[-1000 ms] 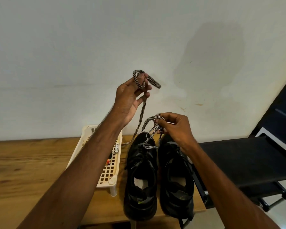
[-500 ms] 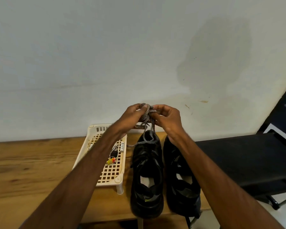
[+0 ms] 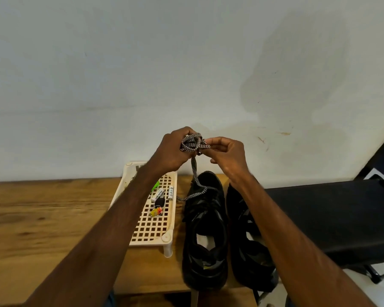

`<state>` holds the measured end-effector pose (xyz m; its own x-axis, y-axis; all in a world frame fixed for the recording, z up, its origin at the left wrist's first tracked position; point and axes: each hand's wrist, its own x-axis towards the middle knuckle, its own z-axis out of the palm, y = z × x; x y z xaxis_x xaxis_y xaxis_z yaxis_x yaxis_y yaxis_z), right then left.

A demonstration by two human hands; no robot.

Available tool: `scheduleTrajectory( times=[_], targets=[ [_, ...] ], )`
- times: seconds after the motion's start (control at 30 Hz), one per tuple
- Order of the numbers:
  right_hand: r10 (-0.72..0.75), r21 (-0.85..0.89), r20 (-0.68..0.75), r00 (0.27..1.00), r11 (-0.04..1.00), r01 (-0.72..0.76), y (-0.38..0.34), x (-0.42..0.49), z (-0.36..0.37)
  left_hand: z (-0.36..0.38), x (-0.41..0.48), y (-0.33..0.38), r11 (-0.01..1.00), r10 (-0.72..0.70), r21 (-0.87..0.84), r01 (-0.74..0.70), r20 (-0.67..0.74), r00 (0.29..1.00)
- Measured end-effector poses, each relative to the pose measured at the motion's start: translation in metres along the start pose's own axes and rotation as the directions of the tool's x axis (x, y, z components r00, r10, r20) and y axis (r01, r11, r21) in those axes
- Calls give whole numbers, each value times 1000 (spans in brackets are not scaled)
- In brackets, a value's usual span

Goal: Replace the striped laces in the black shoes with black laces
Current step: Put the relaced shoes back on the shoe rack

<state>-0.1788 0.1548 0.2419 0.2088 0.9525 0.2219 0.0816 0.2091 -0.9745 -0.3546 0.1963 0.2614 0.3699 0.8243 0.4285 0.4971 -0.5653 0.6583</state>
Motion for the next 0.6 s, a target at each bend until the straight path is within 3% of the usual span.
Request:
scheduleTrajectory(
  times=[0.17, 0.3, 0.37, 0.43, 0.5, 0.6],
  targets=[
    [-17, -107, 26, 1000, 994, 20, 3, -3, -1, -3, -2, 8, 970, 228, 131, -204, -204, 952],
    [50, -358, 166, 985, 934, 13, 9, -5, -2, -3, -3, 16, 937, 319, 251, -241, -338, 886],
    [98, -500, 258, 961, 865, 46, 12, -7, -2, 1, -5, 14, 917, 335, 327, -227, -327, 884],
    [108, -593, 301, 947, 799, 97, 12, -9, -4, 8, -7, 8, 940, 216, 309, -141, -225, 950],
    [99, -651, 305, 947, 748, 132, 10, -12, -9, 19, -12, 1, 955, 6, 296, 13, -63, 998],
    [112, -688, 288, 951, 715, 124, 8, -18, -22, 40, -20, -10, 857, -214, 497, 136, 104, 971]
  ],
)
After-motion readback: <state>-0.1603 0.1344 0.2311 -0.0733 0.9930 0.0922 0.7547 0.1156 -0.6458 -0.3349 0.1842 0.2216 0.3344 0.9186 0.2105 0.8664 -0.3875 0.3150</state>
